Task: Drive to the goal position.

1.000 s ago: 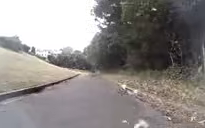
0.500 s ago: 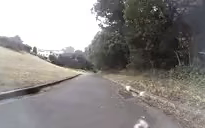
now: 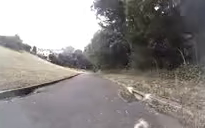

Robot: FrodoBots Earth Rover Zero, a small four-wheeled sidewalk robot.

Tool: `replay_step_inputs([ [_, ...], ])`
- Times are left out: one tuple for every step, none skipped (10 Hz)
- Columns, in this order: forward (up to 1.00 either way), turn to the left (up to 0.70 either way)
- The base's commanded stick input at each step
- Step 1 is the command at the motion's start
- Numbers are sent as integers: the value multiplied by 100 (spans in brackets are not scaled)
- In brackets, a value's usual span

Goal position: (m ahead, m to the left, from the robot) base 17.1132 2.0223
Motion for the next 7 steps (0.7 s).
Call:
replay_step_inputs([
  [70, 14],
  [70, 14],
  [70, 14],
  [70, 14],
  [70, 0],
  [70, 0],
  [70, 0],
])
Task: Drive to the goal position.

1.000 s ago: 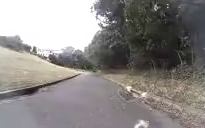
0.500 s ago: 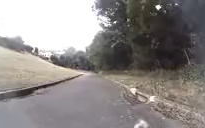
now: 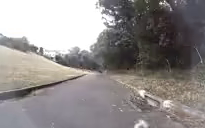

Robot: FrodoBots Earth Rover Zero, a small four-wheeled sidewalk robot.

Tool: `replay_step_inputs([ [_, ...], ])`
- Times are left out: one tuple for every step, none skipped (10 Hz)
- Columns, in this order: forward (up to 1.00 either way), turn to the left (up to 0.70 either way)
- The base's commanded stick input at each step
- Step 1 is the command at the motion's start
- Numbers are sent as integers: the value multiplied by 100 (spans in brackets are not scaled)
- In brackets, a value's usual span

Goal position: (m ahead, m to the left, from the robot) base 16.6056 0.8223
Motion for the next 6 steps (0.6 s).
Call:
replay_step_inputs([
  [70, 0],
  [70, 0],
  [70, 0],
  [70, 0],
  [70, 0],
  [70, 0],
])
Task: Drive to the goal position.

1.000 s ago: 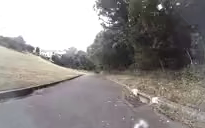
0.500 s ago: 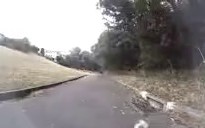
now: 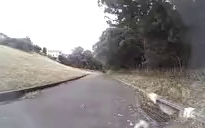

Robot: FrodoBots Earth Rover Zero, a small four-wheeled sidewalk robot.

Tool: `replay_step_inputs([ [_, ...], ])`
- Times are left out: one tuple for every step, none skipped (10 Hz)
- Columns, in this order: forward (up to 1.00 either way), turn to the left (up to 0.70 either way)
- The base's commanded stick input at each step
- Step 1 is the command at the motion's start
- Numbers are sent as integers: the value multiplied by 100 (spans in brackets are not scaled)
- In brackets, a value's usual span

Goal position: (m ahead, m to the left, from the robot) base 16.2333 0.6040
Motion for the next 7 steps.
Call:
replay_step_inputs([
  [70, 0],
  [70, 0],
  [70, 0],
  [70, 0],
  [70, 0],
  [70, 0],
  [70, 0],
])
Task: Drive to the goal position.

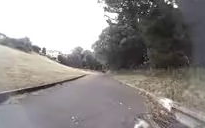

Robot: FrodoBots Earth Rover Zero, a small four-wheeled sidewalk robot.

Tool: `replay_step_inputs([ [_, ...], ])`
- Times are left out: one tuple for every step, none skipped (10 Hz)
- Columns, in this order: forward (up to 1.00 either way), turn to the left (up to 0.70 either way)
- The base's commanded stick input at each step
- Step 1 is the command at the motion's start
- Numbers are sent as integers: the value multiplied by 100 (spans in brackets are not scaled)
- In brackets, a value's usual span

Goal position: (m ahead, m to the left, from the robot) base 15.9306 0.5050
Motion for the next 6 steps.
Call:
replay_step_inputs([
  [70, 0],
  [70, 0],
  [70, 0],
  [70, 0],
  [70, 0],
  [70, 0],
])
